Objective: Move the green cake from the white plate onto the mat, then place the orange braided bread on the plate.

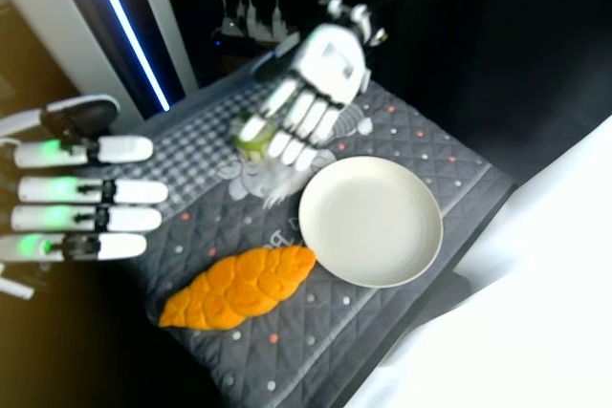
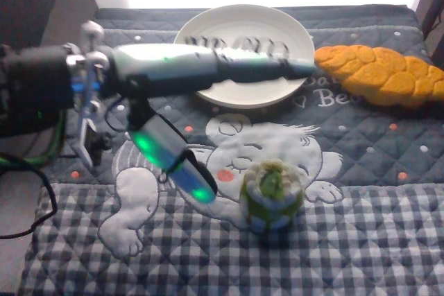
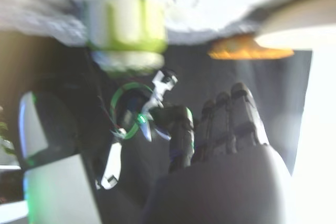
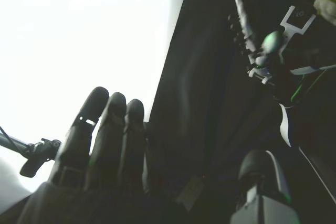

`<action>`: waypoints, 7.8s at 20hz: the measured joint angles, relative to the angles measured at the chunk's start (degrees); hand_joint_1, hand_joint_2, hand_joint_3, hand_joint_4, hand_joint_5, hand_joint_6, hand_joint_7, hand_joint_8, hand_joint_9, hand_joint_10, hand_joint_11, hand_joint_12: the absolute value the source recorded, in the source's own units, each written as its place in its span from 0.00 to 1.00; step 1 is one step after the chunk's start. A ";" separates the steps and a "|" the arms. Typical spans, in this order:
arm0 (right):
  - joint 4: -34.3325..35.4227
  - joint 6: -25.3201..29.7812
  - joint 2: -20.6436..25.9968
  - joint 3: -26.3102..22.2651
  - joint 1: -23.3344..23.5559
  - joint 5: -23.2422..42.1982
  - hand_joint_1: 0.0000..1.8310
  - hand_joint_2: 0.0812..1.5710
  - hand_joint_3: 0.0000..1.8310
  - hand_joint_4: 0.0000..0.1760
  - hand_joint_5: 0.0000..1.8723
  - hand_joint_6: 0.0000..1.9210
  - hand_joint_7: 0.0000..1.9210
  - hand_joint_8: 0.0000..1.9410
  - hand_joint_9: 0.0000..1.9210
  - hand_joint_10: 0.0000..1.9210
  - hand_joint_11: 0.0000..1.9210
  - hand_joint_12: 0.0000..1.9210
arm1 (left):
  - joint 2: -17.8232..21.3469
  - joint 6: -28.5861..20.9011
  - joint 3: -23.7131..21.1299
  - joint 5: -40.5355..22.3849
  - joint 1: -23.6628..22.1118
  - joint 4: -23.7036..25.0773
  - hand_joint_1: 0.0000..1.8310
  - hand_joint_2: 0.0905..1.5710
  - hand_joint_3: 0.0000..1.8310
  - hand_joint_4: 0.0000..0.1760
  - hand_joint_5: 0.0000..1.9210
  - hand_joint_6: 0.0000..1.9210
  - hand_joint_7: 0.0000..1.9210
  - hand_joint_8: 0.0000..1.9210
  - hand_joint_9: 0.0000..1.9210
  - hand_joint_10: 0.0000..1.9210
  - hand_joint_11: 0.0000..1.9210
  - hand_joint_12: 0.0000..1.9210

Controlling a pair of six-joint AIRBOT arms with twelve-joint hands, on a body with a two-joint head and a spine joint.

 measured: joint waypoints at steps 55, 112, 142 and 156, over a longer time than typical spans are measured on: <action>-21.88 3.93 -14.14 20.81 26.03 -56.72 0.74 0.56 0.00 0.00 0.53 0.01 0.71 0.07 0.68 0.03 0.50 0.40 | 15.65 26.82 -9.60 -18.99 17.59 -42.66 0.38 0.73 0.00 0.25 0.34 0.00 0.07 0.00 0.00 0.00 0.00 0.00; -18.38 -3.04 -5.18 8.63 25.97 -30.93 0.68 0.69 0.00 0.00 0.48 0.53 0.57 0.46 0.58 0.25 0.36 0.67 | 13.73 28.63 -9.25 -21.97 21.03 -46.27 0.38 0.73 0.00 0.25 0.35 0.00 0.07 0.00 0.00 0.00 0.00 0.00; -24.06 4.66 -29.57 26.27 40.59 -51.01 0.63 0.70 0.00 0.00 0.51 0.52 0.54 0.72 0.55 0.84 0.51 0.98 | 12.70 28.35 -8.33 -24.87 19.78 -44.85 0.39 0.52 0.00 0.83 0.06 0.00 0.00 0.00 0.02 0.00 0.00 0.26; -26.03 4.96 -34.93 27.36 40.70 -53.72 0.53 0.66 0.00 0.00 0.33 0.12 0.40 0.24 0.36 0.35 0.21 0.72 | 13.05 29.18 -8.74 -28.22 19.89 -46.73 0.36 0.54 0.00 0.61 0.00 0.00 0.00 0.00 0.00 0.00 0.00 0.14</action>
